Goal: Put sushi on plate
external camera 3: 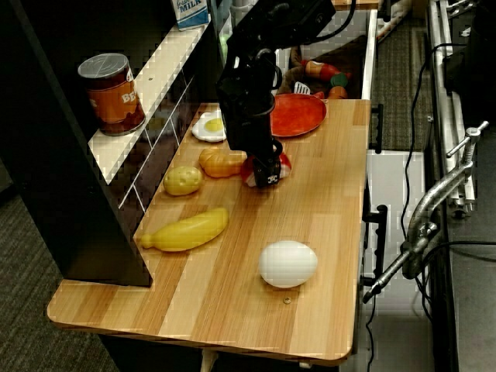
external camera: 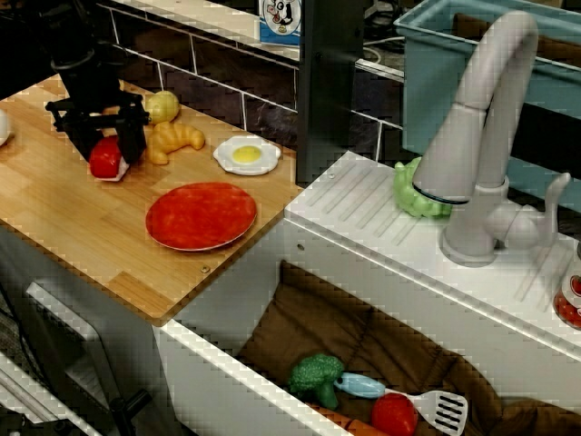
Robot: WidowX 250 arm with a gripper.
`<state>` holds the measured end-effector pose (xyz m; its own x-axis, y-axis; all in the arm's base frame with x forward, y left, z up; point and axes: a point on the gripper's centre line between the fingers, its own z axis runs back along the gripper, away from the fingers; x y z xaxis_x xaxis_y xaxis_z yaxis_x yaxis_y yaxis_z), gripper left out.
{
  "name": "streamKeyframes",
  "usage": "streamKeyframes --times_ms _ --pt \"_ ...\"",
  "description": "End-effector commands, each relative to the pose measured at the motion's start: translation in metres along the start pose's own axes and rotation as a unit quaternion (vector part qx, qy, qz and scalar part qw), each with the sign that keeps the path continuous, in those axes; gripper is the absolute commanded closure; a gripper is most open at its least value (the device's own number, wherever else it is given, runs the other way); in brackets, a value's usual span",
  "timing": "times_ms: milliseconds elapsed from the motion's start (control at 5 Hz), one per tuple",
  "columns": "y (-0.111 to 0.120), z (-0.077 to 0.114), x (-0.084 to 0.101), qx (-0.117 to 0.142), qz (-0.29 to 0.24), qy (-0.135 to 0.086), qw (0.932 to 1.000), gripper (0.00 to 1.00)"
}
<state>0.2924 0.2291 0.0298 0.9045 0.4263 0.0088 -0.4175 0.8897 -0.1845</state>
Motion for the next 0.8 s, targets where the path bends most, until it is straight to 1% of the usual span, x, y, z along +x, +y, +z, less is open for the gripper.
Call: streamKeyframes --times_ms 0,200,400,600 --pt "-0.007 0.068 -0.015 -0.014 -0.044 0.027 0.9986 1.0" --pt "-0.006 0.076 -0.03 -0.021 -0.061 0.042 0.997 1.0" --pt "-0.006 0.058 -0.058 -0.015 -0.086 0.073 0.9935 1.0" --pt "0.003 0.044 -0.069 -0.01 -0.089 0.058 0.9943 1.0"
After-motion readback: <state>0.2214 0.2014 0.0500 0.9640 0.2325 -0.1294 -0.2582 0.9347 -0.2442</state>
